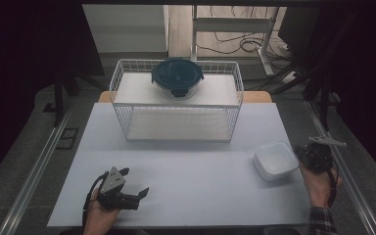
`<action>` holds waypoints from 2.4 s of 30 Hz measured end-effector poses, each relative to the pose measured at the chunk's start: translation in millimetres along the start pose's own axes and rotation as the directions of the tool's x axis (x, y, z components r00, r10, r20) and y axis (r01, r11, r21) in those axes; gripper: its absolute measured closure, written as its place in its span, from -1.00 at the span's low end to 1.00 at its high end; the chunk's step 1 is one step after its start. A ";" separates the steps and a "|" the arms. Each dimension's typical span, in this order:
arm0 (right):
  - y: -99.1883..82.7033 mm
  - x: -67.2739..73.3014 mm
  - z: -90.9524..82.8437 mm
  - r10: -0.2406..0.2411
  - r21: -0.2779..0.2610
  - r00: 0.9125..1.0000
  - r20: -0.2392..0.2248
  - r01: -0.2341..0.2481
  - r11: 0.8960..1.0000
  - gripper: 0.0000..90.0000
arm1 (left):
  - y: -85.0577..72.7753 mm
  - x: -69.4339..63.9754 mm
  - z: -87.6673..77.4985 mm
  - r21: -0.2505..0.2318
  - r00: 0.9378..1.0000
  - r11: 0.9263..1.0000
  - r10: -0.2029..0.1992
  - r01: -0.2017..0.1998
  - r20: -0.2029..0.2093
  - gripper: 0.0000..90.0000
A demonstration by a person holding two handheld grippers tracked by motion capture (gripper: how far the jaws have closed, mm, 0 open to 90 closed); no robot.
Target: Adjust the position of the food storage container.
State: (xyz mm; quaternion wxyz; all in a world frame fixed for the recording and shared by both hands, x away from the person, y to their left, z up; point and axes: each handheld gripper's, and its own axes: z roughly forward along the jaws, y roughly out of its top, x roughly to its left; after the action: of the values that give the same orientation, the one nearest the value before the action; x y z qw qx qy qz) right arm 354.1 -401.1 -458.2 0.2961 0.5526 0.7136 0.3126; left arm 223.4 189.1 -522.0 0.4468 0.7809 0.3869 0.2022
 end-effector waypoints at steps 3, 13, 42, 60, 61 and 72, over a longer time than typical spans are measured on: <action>-2.2 -5.1 5.7 0.018 0.012 1.000 0.002 -0.018 1.000 0.99 | 0.2 0.6 -0.7 -0.007 1.000 1.000 -0.007 0.007 0.001 -0.94; -3.9 0.6 12.8 0.005 0.046 0.998 -0.059 -0.002 0.999 0.99 | 0.2 1.3 -0.9 -0.011 1.000 1.000 -0.015 0.015 0.008 -0.93; -9.8 94.4 0.4 -0.098 0.079 0.936 -0.337 0.132 0.988 0.99 | 0.5 0.5 -1.2 -0.004 1.000 1.000 -0.015 0.015 0.010 -0.92; -16.4 159.0 -6.0 -0.177 0.099 0.846 -0.502 0.260 0.961 0.99 | -0.4 3.3 -2.2 0.008 1.000 1.000 -0.025 0.025 -0.002 -0.88; -16.5 162.2 -6.3 -0.185 0.093 0.838 -0.514 0.269 0.959 0.99 | -0.4 3.3 -2.2 0.008 1.000 1.000 -0.025 0.025 -0.002 -0.88; -19.1 202.1 -8.3 -0.198 0.072 0.761 -0.618 0.305 0.950 0.99 | -1.1 7.1 -3.8 0.017 0.999 0.999 -0.039 0.039 -0.007 -0.87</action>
State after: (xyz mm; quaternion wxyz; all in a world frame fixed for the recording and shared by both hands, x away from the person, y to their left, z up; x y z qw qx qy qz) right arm 292.9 -209.0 -483.3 0.0451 0.3460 0.8617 0.3684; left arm 224.8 197.0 -521.2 0.4426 0.7763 0.4054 0.1927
